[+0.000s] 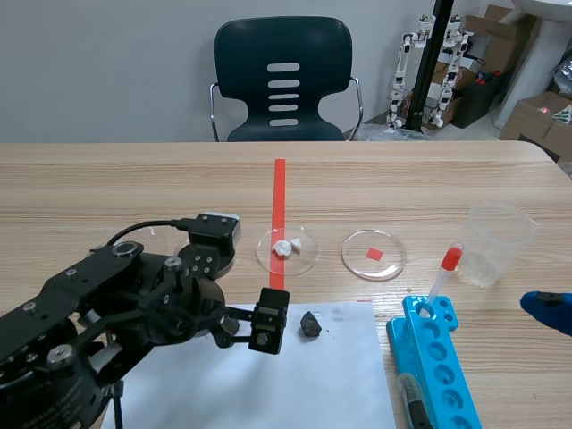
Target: Put the middle mineral back
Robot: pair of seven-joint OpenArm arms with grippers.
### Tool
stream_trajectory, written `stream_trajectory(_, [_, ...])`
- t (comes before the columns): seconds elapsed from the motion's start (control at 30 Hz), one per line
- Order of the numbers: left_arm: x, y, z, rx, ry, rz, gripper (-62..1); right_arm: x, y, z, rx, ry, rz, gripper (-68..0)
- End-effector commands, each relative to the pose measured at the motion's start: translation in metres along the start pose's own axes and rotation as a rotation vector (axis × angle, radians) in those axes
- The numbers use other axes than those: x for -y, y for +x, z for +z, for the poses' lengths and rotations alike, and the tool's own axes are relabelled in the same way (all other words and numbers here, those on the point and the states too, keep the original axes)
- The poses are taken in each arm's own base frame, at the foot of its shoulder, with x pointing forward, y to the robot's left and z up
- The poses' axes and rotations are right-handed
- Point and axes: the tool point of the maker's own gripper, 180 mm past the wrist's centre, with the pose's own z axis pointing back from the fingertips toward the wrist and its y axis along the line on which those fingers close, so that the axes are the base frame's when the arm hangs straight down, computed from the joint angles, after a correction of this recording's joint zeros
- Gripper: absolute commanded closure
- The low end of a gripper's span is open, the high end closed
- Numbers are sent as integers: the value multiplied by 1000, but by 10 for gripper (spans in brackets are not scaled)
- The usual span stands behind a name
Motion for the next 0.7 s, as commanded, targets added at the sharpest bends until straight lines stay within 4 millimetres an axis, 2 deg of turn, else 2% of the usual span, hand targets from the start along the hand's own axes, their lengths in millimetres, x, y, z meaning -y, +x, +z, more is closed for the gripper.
stream_trajectory(0.0, [3, 18, 10, 68, -12, -5, -623, 3, 13, -3, 46, -2, 8, -679])
stream_trajectory(0.17, [5, 29, 22, 140, -26, -14, -623, 3, 13, -3, 46, -2, 8, -679])
stream_trajectory(0.33, [6, 35, 25, 179, -30, -15, -623, 3, 13, -3, 46, -2, 8, -679])
stream_trajectory(0.67, [7, 34, 25, 175, -30, -14, -623, 3, 13, -3, 46, -2, 8, -679])
